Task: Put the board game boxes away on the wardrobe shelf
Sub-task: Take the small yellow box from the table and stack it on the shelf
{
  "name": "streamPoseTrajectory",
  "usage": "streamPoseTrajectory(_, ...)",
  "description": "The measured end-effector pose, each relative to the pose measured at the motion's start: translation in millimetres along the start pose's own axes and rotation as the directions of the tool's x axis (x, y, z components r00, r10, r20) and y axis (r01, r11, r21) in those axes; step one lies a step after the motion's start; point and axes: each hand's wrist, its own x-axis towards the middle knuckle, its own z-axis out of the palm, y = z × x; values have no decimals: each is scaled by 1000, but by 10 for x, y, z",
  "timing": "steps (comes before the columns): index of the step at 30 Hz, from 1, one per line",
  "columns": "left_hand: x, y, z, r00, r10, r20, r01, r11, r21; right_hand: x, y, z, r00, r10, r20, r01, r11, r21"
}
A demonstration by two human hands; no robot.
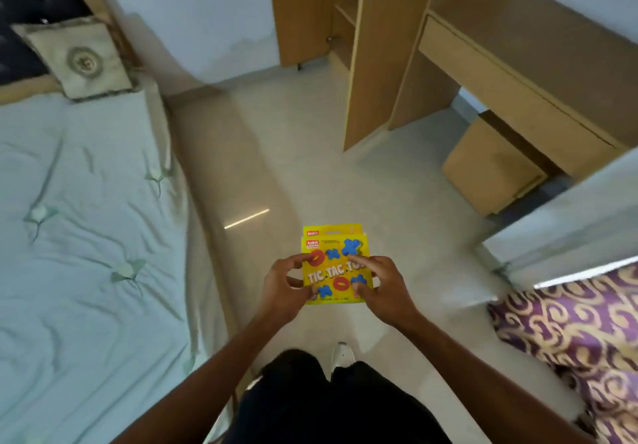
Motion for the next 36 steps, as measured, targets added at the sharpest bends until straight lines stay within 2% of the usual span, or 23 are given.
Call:
streamPoseTrajectory(7,1347,17,-830,993,-47,-109,40,997,-70,1774,-615,334,986,-75,148,82,996,-47)
streamPoseTrajectory(21,4244,543,-2875,992,-63,-108,60,998,-26,4965,-2117,1147,986,-72,149,73,997,-3)
streamPoseTrajectory(29,6206,1015,-3353,996,-29,-88,29,1000,3,7058,-2388,1115,986,-52,158,51,999,12)
streamPoseTrajectory(36,7905,1741,-3527,993,13,-116,-12,1000,9,8893,-2674,630,986,-79,145,82,997,-16)
